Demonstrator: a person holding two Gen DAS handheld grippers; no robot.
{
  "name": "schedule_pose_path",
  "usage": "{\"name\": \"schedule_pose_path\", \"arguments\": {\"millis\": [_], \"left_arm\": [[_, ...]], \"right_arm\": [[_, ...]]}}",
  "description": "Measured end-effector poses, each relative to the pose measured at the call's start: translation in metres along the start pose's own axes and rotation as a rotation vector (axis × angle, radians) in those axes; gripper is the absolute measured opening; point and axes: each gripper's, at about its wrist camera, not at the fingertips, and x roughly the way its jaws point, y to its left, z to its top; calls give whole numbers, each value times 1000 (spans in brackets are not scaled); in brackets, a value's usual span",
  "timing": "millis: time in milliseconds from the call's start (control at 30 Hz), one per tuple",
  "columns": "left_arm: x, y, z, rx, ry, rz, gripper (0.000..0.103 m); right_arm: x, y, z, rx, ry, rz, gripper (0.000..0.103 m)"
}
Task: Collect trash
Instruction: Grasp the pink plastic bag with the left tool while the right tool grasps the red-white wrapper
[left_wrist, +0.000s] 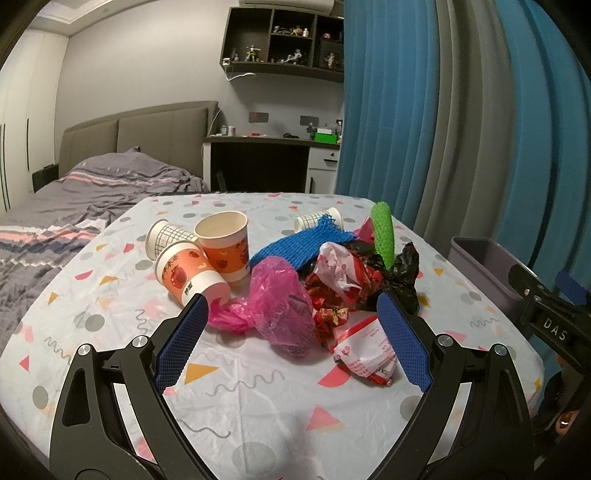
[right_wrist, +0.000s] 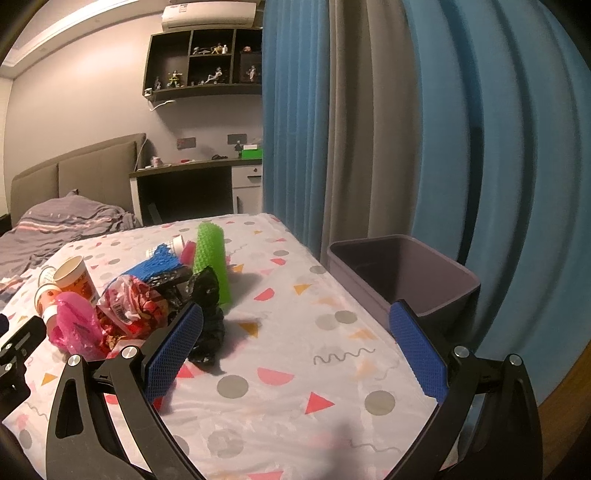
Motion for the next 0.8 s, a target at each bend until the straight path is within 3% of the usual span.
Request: {"name": "schedule_pose_path", "arguments": {"millis": [200,400,667,800], "left_arm": [[-2,16,-2,-21,-7,28,91],[-7,43,-2,-78,-18,69,91],[-10,65,-6,-104,-28,85,91],[-8,67,-8,-103,-20,72,91]], "right_arm": [[4,16,-9,-33,19,82,98],[16,47,-29,-81,98,216,97],[34,88,-47,-130,207,344,90],[44,102,-52,-168,262,373,74]]}}
